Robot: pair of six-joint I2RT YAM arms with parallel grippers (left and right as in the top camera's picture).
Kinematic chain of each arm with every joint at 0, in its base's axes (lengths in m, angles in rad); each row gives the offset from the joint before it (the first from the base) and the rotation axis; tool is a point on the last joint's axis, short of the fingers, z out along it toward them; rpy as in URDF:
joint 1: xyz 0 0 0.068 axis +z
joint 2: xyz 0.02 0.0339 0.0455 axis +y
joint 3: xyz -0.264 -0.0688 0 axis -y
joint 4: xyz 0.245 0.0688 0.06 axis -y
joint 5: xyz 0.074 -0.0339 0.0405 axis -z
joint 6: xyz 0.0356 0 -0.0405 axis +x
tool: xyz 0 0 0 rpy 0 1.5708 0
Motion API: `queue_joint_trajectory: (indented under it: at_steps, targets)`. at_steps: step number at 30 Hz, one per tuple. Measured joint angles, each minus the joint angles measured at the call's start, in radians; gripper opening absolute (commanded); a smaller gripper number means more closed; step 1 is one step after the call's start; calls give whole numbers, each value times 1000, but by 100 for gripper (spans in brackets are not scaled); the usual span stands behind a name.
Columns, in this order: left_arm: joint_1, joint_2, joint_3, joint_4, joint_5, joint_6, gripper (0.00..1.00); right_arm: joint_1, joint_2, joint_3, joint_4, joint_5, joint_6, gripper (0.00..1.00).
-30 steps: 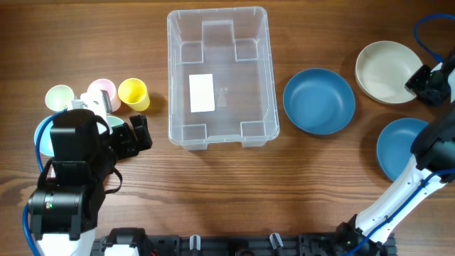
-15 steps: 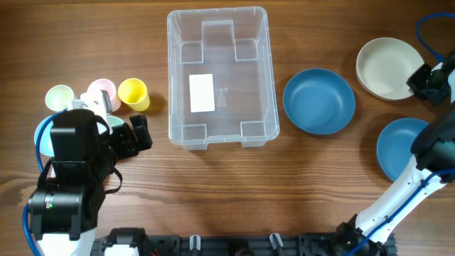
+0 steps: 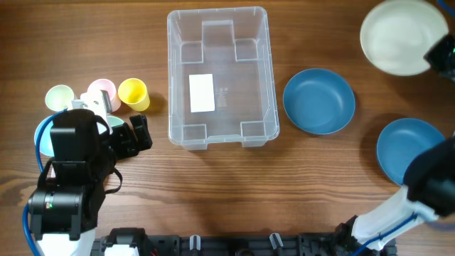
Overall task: Pack container
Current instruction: 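Carry the cream bowl into the clear container and release it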
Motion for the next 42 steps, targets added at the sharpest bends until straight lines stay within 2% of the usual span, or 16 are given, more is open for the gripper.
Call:
queue_joint_trajectory:
  at_steps: [2,6,11,16,22,26,32,33,34,38,42]
  targets:
    - [0,0,0,0,0,0,100,99,-126,0,-29,-4,-15,4]
    - [0,0,0,0,0,0,100,336,-238,0,-61,-1,-28,4]
    - [14,0,8,-13,2,-4,100,657,-236,0,-51,80,-35,4]
    - [150,43,209,-164,-1,-19,100,862,-181,0,85,213,-38,4]
    - [252,247,509,-364,5,-3,100,912,-3,76,114,253,-34,4]
    - [254,370,537,-375,35,7,100,912,132,93,118,263,-33,4]
    - [254,401,537,-381,46,8,100,912,268,93,167,235,-34,6]
    - [254,401,537,-382,46,8,100,912,279,93,180,228,-33,9]
    - [254,401,537,-382,46,8,100,912,289,93,195,221,-34,17]
    - [254,401,537,-386,46,8,100,912,310,94,230,194,-25,23]
    - [254,401,537,-386,46,8,100,911,310,98,227,187,-19,43]
